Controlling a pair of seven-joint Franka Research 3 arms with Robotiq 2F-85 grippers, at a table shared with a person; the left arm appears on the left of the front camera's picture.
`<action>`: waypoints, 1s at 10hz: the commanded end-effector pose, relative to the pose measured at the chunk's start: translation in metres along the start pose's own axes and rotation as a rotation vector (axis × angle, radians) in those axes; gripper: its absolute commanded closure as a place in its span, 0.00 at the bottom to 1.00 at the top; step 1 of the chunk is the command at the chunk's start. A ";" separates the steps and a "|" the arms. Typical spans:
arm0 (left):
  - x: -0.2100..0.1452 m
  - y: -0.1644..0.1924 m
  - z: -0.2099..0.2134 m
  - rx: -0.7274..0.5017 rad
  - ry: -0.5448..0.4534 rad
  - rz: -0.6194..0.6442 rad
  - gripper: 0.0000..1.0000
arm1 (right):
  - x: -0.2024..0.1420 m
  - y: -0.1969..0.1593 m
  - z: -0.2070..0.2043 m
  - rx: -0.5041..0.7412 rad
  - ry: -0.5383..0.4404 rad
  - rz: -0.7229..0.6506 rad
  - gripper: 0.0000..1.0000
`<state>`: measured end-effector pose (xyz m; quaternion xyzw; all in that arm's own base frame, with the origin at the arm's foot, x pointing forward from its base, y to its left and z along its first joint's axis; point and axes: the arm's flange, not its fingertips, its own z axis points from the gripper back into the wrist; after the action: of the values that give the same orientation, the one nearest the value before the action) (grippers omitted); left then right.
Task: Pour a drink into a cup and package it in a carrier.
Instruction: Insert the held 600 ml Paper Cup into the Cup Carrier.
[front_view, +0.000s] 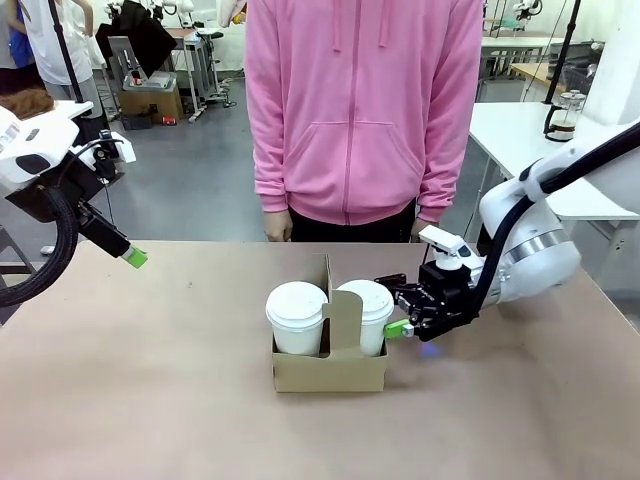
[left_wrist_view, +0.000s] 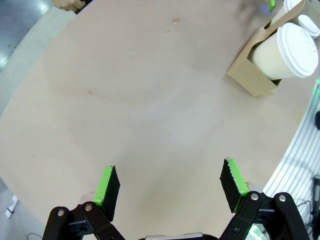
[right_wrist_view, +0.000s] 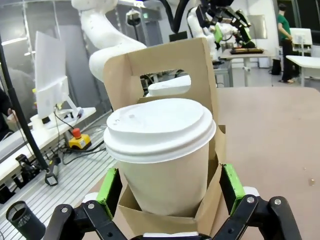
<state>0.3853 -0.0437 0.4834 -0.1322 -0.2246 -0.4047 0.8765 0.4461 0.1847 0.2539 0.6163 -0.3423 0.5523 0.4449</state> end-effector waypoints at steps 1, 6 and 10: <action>-0.001 -0.001 0.002 -0.006 0.000 -0.003 0.00 | 0.014 0.023 0.010 -0.075 0.067 0.052 0.00; -0.001 -0.001 0.002 -0.006 0.000 -0.003 0.00 | 0.078 0.076 0.093 -0.451 0.265 -0.035 0.00; -0.001 -0.001 0.002 -0.006 0.000 -0.003 0.00 | 0.119 0.147 0.158 -0.833 0.285 -0.319 0.00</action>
<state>0.3852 -0.0443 0.4840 -0.1318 -0.2245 -0.4055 0.8762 0.4062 -0.0088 0.3852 0.3360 -0.3992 0.4047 0.7510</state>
